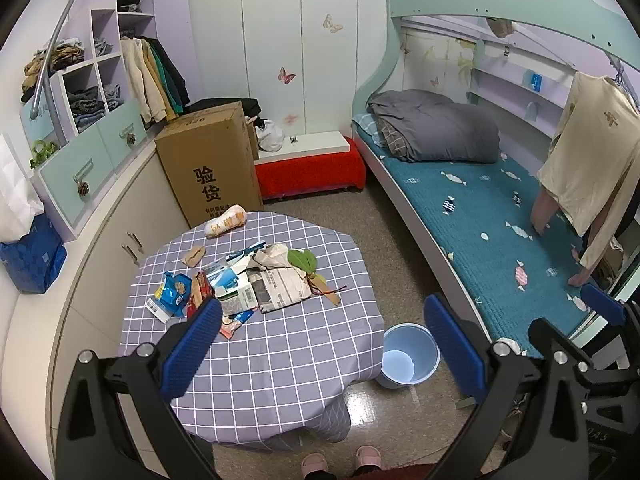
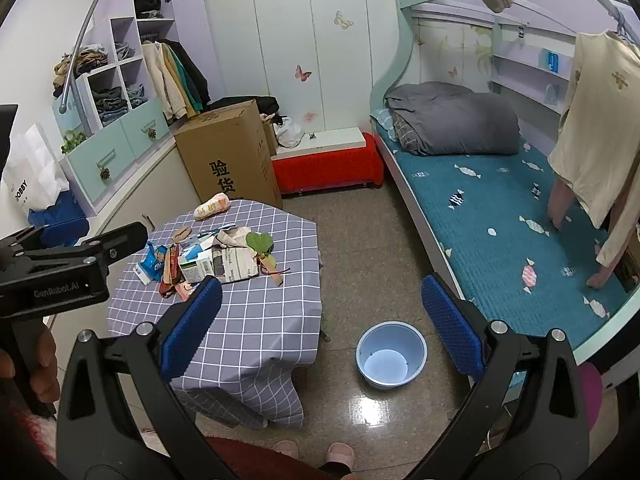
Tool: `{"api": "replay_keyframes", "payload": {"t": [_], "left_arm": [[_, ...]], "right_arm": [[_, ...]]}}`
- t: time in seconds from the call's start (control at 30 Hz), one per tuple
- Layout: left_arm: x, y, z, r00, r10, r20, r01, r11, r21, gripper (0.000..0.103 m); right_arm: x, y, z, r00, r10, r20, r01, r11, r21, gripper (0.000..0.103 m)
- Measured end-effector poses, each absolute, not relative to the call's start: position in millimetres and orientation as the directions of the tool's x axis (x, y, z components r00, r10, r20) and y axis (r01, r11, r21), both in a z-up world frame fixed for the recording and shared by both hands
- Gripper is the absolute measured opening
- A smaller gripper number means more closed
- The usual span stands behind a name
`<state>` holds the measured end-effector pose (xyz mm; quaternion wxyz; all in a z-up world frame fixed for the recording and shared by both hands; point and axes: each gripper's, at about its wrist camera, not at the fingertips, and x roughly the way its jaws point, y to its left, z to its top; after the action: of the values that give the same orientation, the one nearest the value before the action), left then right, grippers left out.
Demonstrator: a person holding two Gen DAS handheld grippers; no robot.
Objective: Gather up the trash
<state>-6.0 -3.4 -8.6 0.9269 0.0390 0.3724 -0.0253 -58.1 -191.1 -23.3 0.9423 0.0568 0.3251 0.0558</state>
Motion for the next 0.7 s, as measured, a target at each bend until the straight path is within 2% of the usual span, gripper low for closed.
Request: {"api": "replay_keyframes", "payload": {"t": [0.7], "left_arm": [[-5.7, -12.8, -15.3, 0.705, -0.011, -0.709, 0.083, 0.994, 0.067, 0.099]], "right_arm": [[-54.3, -204.3, -34.8, 0.768, 0.161, -0.620, -0.070, 0.983, 0.168, 0.098]]}}
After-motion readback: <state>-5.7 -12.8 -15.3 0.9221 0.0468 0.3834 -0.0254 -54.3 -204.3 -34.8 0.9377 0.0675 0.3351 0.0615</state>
